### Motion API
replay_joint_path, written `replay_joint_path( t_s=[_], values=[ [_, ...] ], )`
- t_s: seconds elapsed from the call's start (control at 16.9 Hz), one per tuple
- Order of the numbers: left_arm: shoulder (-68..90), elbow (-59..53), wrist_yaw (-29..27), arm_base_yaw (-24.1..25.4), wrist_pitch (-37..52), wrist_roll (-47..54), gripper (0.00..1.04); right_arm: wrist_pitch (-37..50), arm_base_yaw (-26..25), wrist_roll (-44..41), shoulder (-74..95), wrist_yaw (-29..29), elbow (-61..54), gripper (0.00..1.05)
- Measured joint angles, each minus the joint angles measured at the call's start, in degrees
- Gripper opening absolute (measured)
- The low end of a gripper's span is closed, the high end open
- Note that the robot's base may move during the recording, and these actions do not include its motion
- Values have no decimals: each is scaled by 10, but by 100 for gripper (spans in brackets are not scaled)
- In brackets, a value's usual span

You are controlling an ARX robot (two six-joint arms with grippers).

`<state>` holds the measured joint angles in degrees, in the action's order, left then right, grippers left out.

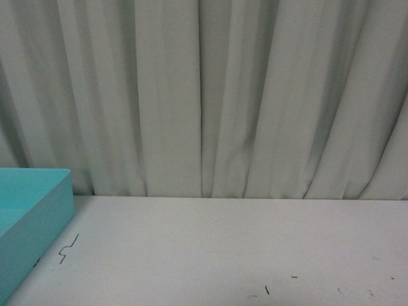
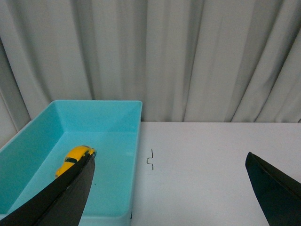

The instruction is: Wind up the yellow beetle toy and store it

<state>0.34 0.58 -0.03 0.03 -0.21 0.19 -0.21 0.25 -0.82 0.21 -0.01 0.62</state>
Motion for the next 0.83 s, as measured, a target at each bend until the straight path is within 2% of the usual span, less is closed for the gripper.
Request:
replay_joint_path(
  t_s=[0.83],
  values=[
    [0, 0, 0, 0, 0, 0, 98, 0, 0, 0, 0, 0, 0, 98]
  ],
)
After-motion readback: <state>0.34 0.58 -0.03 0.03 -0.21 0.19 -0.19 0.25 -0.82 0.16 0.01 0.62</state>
